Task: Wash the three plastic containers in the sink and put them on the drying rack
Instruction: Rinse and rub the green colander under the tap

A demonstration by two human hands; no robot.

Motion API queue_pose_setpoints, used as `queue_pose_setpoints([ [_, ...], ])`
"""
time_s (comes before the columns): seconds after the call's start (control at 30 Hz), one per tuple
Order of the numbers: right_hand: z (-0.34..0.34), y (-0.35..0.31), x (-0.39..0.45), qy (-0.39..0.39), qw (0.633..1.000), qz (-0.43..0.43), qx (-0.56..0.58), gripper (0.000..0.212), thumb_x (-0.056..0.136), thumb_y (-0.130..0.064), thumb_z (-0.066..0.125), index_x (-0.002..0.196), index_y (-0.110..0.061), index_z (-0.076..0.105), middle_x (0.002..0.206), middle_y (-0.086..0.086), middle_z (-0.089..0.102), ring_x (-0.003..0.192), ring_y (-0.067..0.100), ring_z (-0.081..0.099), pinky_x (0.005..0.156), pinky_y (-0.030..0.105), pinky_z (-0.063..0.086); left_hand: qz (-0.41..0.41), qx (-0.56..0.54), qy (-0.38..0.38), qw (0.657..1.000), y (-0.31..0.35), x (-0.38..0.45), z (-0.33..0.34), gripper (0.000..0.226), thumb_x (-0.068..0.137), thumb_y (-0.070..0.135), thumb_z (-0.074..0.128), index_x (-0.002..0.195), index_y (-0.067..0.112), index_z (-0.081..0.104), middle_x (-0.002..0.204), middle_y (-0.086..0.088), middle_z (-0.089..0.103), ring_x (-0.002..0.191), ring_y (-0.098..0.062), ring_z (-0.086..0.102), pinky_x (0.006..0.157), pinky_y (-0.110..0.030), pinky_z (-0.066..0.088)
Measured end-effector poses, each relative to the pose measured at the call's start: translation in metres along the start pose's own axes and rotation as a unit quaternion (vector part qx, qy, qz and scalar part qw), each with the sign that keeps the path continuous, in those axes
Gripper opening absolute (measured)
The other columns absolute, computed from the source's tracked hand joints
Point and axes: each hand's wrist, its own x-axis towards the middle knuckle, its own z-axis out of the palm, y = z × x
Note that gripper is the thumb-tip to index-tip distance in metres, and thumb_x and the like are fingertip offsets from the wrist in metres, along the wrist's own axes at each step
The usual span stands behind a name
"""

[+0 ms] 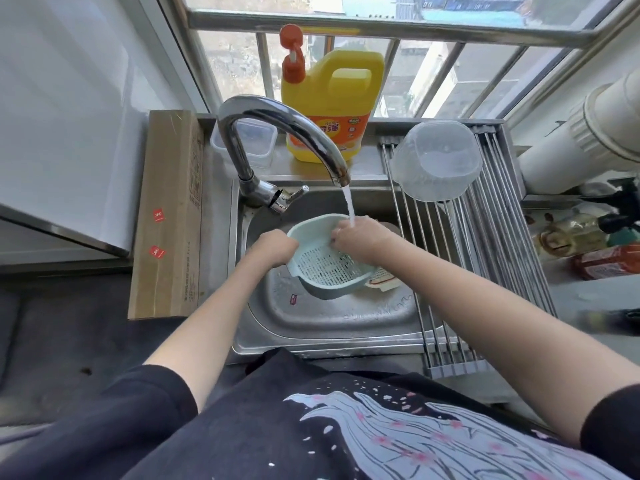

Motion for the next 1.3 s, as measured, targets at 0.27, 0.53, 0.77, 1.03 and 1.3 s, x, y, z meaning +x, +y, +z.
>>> queue_pose_setpoints([
  [0.27,0.023,-0.021,-0.004,-0.120,0.989,0.088,0.006,0.040,0.097,-0.013,0.041,0.136,-0.008,0.049,0.140,0.008,0.050,0.134,0.027,0.037,0.115,0.037,0.021,-0.012,0.078,0.090,0.993,0.020,0.004,-0.002,0.037,0.090,0.017,0.037,0.120,0.004,0.057,0.125,-0.018,0.058,0.112,-0.034,0.057,0.087,-0.036,0.044],
  [0.53,-0.017,-0.058,-0.031,-0.135,0.944,0.074,0.291,0.019,0.088,-0.005,0.046,0.102,-0.004,0.058,0.097,0.010,0.061,0.093,0.029,0.058,0.069,0.032,0.046,0.050,0.063,0.197,0.977,0.031,-0.005,0.010,0.041,0.097,0.029,0.037,0.111,-0.002,0.061,0.117,-0.022,0.062,0.109,-0.040,0.058,0.086,-0.039,0.046],
  [0.77,-0.018,-0.065,-0.034,0.004,0.727,0.138,0.673,0.022,0.079,0.002,0.044,0.090,-0.014,0.055,0.083,-0.001,0.052,0.080,0.020,0.049,0.063,0.030,0.038,0.036,-0.018,0.243,0.969,0.022,-0.010,0.023,0.048,0.099,0.033,0.034,0.104,-0.004,0.063,0.109,-0.024,0.065,0.104,-0.041,0.059,0.083,-0.041,0.045],
  [1.03,-0.003,-0.008,-0.020,0.037,0.763,0.192,0.616,0.045,0.081,0.006,0.036,0.109,-0.014,0.064,0.105,0.002,0.066,0.104,0.022,0.058,0.090,0.035,0.049,0.073,-0.031,0.092,0.993,0.017,-0.009,0.034,0.047,0.096,0.036,0.035,0.108,-0.001,0.063,0.113,-0.023,0.062,0.102,-0.038,0.058,0.083,-0.037,0.046],
  [1.3,0.004,0.004,-0.011,0.028,0.888,0.226,0.401,0.031,0.091,-0.008,0.039,0.115,-0.012,0.059,0.118,0.010,0.061,0.107,0.028,0.058,0.086,0.036,0.048,0.064,-0.027,0.049,0.996,0.007,-0.008,0.036,0.044,0.093,0.034,0.034,0.100,0.002,0.062,0.105,-0.019,0.063,0.089,-0.034,0.058,0.074,-0.034,0.045],
])
